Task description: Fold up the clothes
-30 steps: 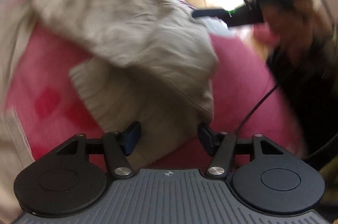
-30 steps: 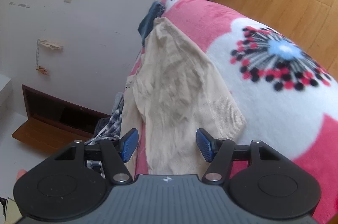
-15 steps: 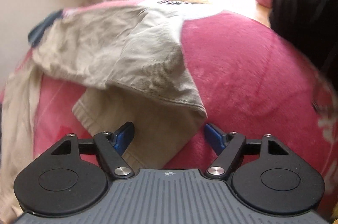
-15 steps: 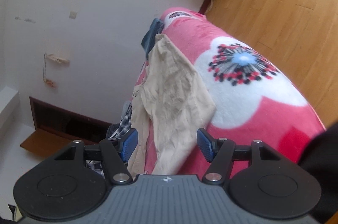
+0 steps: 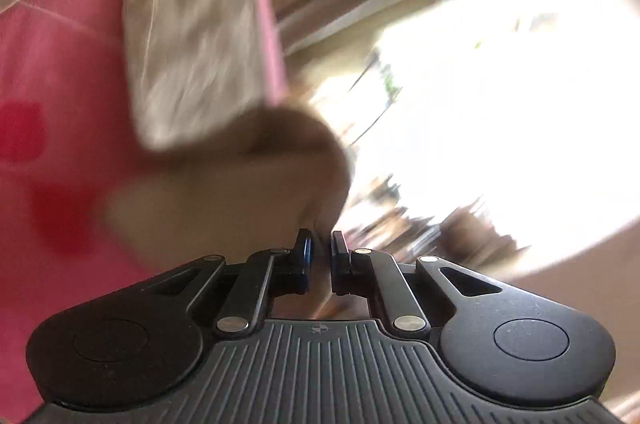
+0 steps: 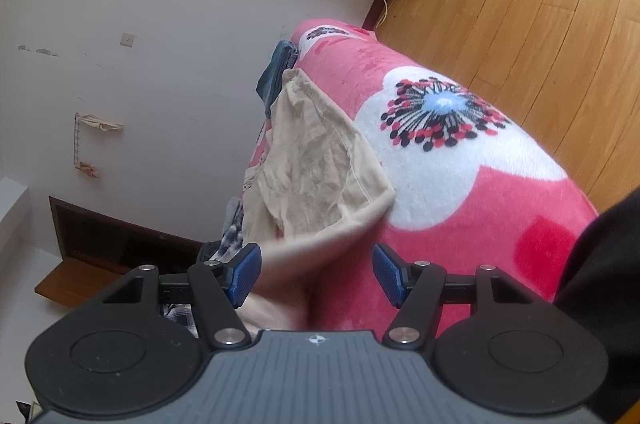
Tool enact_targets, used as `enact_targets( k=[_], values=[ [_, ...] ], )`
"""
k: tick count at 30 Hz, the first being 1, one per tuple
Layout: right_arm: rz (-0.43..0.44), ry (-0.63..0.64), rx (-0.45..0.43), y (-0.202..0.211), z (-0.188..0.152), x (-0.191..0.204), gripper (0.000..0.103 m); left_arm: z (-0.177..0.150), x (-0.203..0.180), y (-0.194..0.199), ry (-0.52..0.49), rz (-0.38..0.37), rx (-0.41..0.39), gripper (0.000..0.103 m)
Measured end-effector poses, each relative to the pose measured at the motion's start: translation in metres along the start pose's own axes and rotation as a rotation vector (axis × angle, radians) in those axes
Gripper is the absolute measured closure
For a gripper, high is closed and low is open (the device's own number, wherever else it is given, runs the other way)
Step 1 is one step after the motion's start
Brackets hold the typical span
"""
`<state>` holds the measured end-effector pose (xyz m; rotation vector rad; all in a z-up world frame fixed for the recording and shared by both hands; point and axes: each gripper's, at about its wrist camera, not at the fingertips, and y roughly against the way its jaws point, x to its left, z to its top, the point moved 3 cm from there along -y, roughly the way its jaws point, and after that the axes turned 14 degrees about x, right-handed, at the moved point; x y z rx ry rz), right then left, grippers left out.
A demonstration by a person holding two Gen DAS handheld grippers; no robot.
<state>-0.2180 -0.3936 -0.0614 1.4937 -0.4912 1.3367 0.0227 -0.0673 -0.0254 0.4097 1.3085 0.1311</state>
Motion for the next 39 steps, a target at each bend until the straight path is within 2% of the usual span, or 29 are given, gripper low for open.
enact_targets(
  k=[1,2,5,7,9,10,11,12,14,18,22,23,26,30,34,37,39],
  values=[
    [-0.005,-0.007,0.004,-0.003,0.001,-0.002,0.038,0.011,0.009,0.012,0.045,-0.034,-0.045,0.096],
    [-0.011,-0.016,0.009,-0.007,0.002,-0.005,0.038,0.021,0.022,0.023,0.089,-0.036,-0.082,0.096],
    [-0.03,-0.037,0.041,-0.025,0.002,-0.012,0.038,0.039,0.079,0.048,0.277,-0.002,-0.14,0.096],
    [-0.045,-0.038,0.076,-0.04,0.002,-0.013,0.038,0.039,0.114,0.06,0.378,0.024,-0.18,0.095],
    [-0.063,-0.011,0.123,-0.056,0.0,-0.01,0.038,0.031,0.132,0.067,0.422,0.032,-0.196,0.093],
    [-0.084,0.02,0.148,-0.064,-0.002,-0.006,0.038,0.027,0.14,0.071,0.444,0.036,-0.204,0.087],
    [-0.109,0.053,0.173,-0.072,-0.003,-0.002,0.038,0.023,0.144,0.074,0.448,0.042,-0.205,0.078],
    [-0.135,0.086,0.198,-0.079,-0.004,0.002,0.038,0.019,0.141,0.075,0.429,0.055,-0.199,0.073],
    [-0.17,0.127,0.248,-0.094,-0.006,0.007,0.038,0.01,0.128,0.076,0.345,0.11,-0.165,0.061],
    [-0.116,0.179,0.298,-0.122,-0.002,0.026,0.038,-0.001,0.093,0.072,0.132,0.23,-0.035,0.049],
    [-0.049,0.275,0.304,-0.162,0.02,0.066,0.038,-0.016,0.067,0.063,-0.017,0.282,0.076,0.033],
    [-0.038,0.294,0.307,-0.175,0.027,0.075,0.036,-0.019,0.064,0.059,-0.023,0.284,0.093,0.031],
    [-0.099,0.281,0.352,-0.224,0.045,0.079,0.031,-0.024,0.063,0.05,-0.006,0.282,0.128,0.03],
    [-0.093,0.264,0.355,-0.234,0.048,0.086,0.031,-0.027,0.072,0.049,0.076,0.223,0.112,0.03],
    [0.061,0.193,0.302,-0.183,0.039,0.075,0.029,-0.025,0.079,0.057,0.139,0.152,0.062,0.03],
    [0.08,0.059,0.272,-0.149,0.032,0.045,0.029,-0.012,0.084,0.062,0.172,0.129,0.023,0.03],
    [0.08,0.007,0.278,-0.145,0.026,0.03,0.028,-0.004,0.083,0.064,0.167,0.134,0.007,0.03]
  ],
)
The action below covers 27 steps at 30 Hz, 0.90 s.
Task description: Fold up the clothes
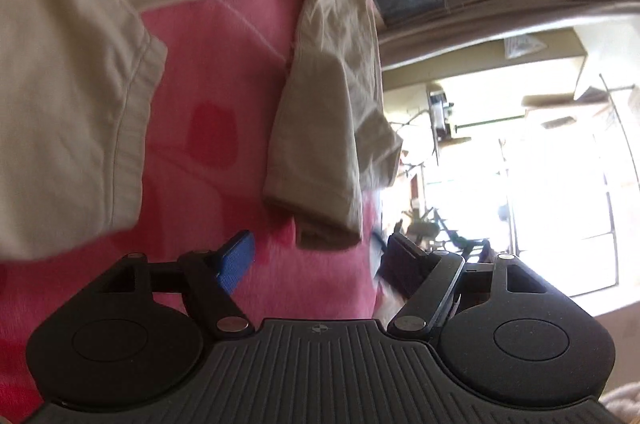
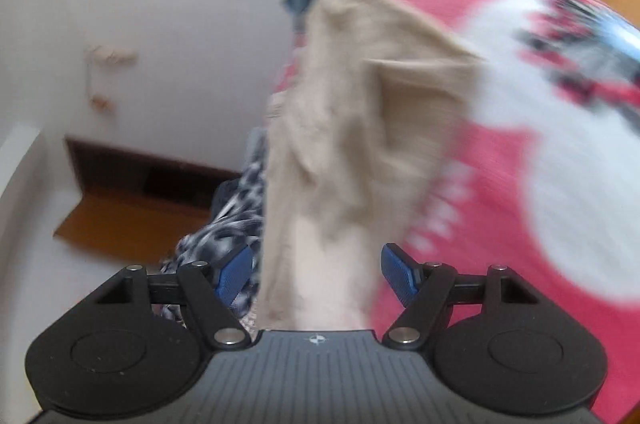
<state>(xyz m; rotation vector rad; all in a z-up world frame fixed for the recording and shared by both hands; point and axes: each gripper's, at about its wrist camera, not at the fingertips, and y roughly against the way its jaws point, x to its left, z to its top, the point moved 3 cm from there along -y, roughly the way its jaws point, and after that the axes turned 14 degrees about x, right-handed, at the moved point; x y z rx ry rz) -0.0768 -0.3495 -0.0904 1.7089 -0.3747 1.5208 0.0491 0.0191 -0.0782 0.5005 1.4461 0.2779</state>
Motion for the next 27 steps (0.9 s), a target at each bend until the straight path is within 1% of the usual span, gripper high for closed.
enact_targets(
  k=[3,5,7,9,10,11,12,13,15,16,18,20,23,24,25,26,27],
  values=[
    [0.008,-0.069,0.012,0.001,-0.011,-0.021,0.028,0.015,-0.008,-0.011,-0.041,0.028,-0.01,0.029],
    [0.014,-0.097,0.016,-0.001,-0.015,-0.029,0.029,0.025,-0.012,-0.022,-0.06,0.052,0.004,0.029],
    [0.021,-0.089,0.029,-0.005,-0.015,-0.025,0.029,0.029,-0.013,-0.03,-0.059,0.062,0.021,0.029],
    [0.042,-0.082,0.062,-0.014,-0.015,-0.018,0.028,0.031,-0.014,-0.036,-0.06,0.069,0.03,0.029],
    [0.025,-0.054,0.076,-0.017,-0.018,-0.012,0.029,0.03,-0.016,-0.035,-0.071,0.073,0.022,0.029],
    [-0.001,-0.018,0.089,-0.019,-0.02,-0.004,0.029,0.028,-0.017,-0.033,-0.08,0.076,0.012,0.029],
    [-0.049,0.055,0.096,-0.021,-0.026,0.006,0.029,0.027,-0.017,-0.031,-0.081,0.081,0.004,0.029],
    [-0.104,0.139,0.101,-0.023,-0.033,0.017,0.029,0.025,-0.016,-0.028,-0.077,0.087,-0.002,0.029],
    [-0.234,0.349,0.121,-0.03,-0.052,0.041,0.029,0.023,-0.012,-0.023,-0.061,0.1,-0.014,0.03],
    [-0.277,0.426,0.135,-0.037,-0.061,0.05,0.029,0.021,-0.009,-0.018,-0.049,0.107,-0.022,0.03],
    [-0.348,0.541,0.157,-0.051,-0.078,0.061,0.03,0.018,-0.005,-0.012,-0.024,0.117,-0.042,0.03],
    [-0.428,0.617,0.151,-0.067,-0.088,0.065,0.034,0.014,-0.007,-0.006,-0.012,0.129,-0.067,0.03],
    [-0.567,0.702,0.114,-0.088,-0.094,0.063,0.048,0.006,-0.015,0.005,-0.036,0.179,-0.11,0.03],
    [-0.613,0.73,0.101,-0.095,-0.095,0.063,0.062,0.002,-0.019,0.009,-0.056,0.206,-0.122,0.03],
    [-0.646,0.737,0.093,-0.099,-0.094,0.061,0.076,-0.002,-0.024,0.012,-0.087,0.246,-0.132,0.03],
    [-0.65,0.736,0.085,-0.097,-0.094,0.061,0.081,-0.007,-0.031,0.013,-0.141,0.311,-0.135,0.03],
    [-0.647,0.734,0.077,-0.093,-0.093,0.063,0.089,-0.012,-0.038,0.011,-0.207,0.387,-0.134,0.03]
  ],
)
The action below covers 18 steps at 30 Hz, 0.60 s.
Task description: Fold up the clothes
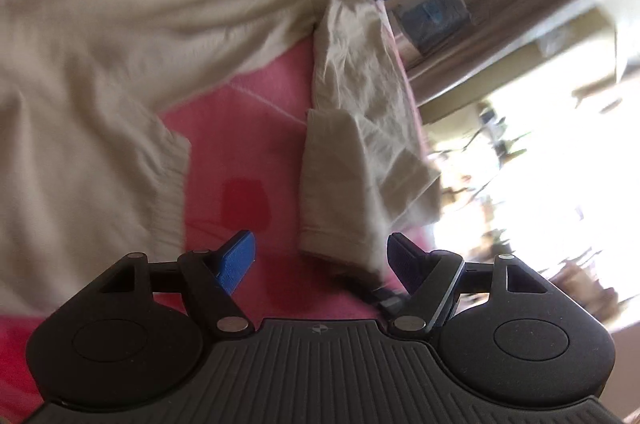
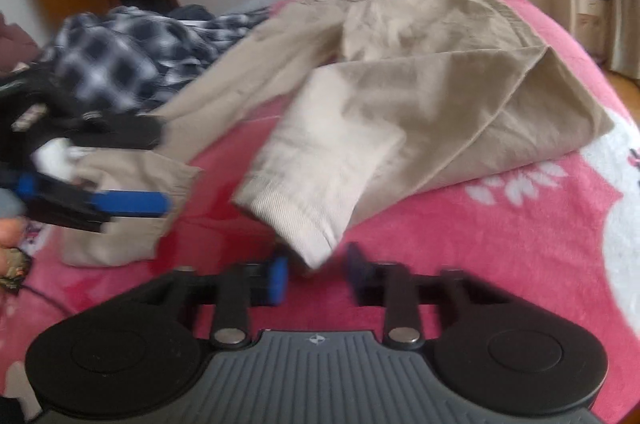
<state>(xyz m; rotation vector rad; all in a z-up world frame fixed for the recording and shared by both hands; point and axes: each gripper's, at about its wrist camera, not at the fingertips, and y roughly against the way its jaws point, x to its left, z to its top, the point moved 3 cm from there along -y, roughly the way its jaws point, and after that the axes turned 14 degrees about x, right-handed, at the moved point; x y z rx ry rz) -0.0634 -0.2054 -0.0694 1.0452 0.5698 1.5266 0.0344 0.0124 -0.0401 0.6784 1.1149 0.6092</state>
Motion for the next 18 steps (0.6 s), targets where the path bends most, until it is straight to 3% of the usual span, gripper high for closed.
enact_targets(
  k=[4,8,11,14,18],
  values=[
    [-0.04,0.039,-0.04,0.02,0.002,0.003,0.097,-0.025,-0.039,-0.016,-0.349,0.286,0.017,0.029],
    [-0.104,0.106,-0.075,0.046,0.005,0.005,0.097,-0.045,-0.071,-0.053,-0.604,0.472,0.001,0.029],
    [-0.135,0.131,-0.073,0.055,0.007,0.004,0.098,-0.056,-0.089,-0.075,-0.761,0.596,-0.041,0.029],
    [-0.161,0.15,-0.067,0.062,0.007,0.004,0.098,-0.065,-0.101,-0.091,-0.898,0.667,-0.109,0.029],
    [-0.198,0.187,-0.078,0.072,0.006,0.009,0.098,-0.072,-0.104,-0.099,-0.944,0.768,-0.193,0.03]
  ],
)
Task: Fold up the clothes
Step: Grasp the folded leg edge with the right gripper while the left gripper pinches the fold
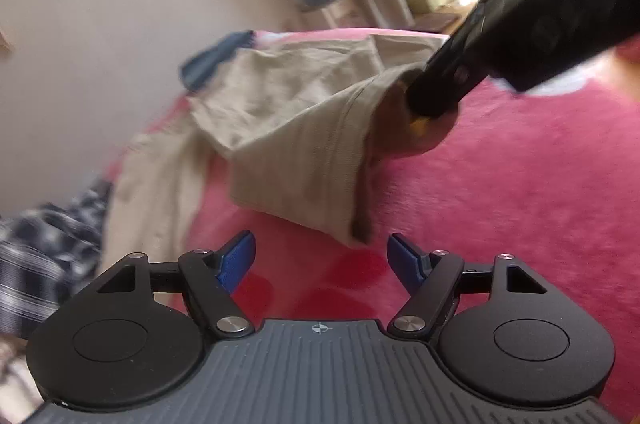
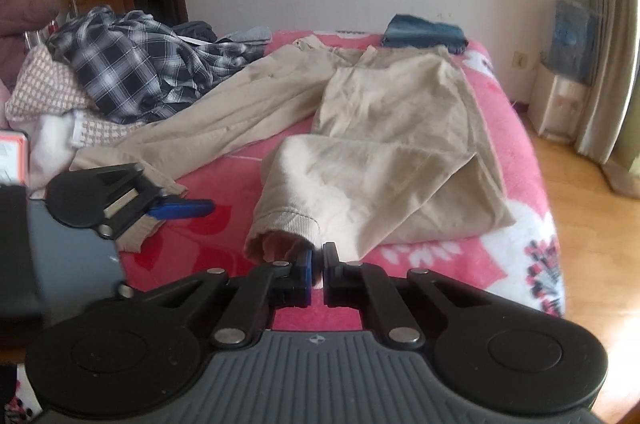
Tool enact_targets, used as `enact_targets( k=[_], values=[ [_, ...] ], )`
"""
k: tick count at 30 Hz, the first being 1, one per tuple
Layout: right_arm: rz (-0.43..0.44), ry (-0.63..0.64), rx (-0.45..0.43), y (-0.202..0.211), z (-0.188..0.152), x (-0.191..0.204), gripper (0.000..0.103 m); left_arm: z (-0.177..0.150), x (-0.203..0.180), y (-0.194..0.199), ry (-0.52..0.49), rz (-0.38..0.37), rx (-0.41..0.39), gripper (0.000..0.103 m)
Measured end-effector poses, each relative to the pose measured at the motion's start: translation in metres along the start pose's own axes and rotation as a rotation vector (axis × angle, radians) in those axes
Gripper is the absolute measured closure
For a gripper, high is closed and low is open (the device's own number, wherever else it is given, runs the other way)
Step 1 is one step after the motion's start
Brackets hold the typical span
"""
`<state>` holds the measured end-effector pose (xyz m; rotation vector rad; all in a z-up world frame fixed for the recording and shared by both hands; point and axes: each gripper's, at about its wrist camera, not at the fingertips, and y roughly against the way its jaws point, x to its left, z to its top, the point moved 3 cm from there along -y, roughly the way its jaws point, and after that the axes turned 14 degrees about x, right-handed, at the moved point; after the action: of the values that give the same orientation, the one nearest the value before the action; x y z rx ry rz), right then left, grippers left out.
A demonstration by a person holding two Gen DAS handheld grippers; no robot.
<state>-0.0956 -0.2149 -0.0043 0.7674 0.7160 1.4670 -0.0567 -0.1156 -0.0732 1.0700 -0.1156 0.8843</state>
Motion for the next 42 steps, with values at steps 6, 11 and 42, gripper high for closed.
enact_targets(
  k=[6,11,42],
  values=[
    [-0.013,0.027,-0.017,0.017,0.003,0.004,0.098,0.007,-0.01,0.014,0.007,0.006,-0.044,0.03],
    [-0.02,0.035,-0.029,0.02,0.005,0.008,0.098,0.005,-0.025,0.018,-0.04,0.012,-0.052,0.03],
    [-0.162,0.459,0.049,0.066,-0.016,0.036,0.098,-0.009,0.01,0.106,-0.492,-0.142,-0.143,0.099]
  ],
)
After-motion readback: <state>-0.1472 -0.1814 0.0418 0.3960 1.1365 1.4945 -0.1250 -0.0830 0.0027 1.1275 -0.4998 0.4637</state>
